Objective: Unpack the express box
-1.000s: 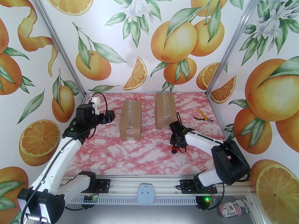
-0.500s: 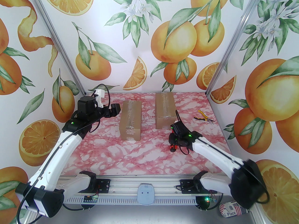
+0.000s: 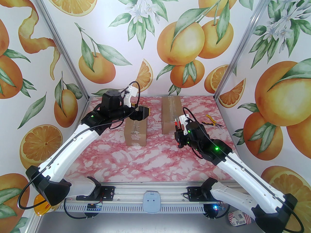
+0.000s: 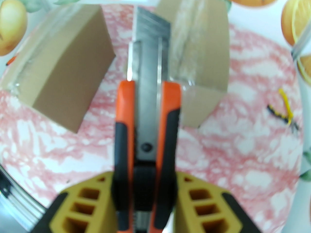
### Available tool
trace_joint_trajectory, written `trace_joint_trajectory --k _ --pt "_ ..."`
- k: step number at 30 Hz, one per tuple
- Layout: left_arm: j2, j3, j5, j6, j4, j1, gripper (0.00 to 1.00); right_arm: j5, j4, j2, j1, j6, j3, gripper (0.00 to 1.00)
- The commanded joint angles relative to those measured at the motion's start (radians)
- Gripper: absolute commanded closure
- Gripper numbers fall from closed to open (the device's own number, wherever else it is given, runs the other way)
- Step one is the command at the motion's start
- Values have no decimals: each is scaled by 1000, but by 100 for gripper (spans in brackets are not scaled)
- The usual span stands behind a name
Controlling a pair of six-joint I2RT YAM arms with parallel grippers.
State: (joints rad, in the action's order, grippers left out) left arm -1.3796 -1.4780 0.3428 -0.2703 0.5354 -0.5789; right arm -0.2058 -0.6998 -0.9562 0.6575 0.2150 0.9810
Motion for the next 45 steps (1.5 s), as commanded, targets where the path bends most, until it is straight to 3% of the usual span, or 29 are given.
trace_joint_trajectory --k 1,11,26,34,40,45 --pt "-39 -43 73 1 1 -31 9 -66 33 4 33 -144 53 71" --pt "-106 -57 172 -51 -81 -93 17 -114 122 -72 77 -308 132 73" --pt "-187 -60 161 -133 -204 -143 29 -72 216 -113 114 -372 161 73" --pt "-189 -28 151 -178 -277 -144 39 7 241 -105 114 -407 145 73" --pt "-185 -5 172 -202 -316 -144 52 -1 256 -113 114 -415 151 73" --pt "-178 5 185 -201 -312 -144 56 -23 259 -122 111 -425 160 73"
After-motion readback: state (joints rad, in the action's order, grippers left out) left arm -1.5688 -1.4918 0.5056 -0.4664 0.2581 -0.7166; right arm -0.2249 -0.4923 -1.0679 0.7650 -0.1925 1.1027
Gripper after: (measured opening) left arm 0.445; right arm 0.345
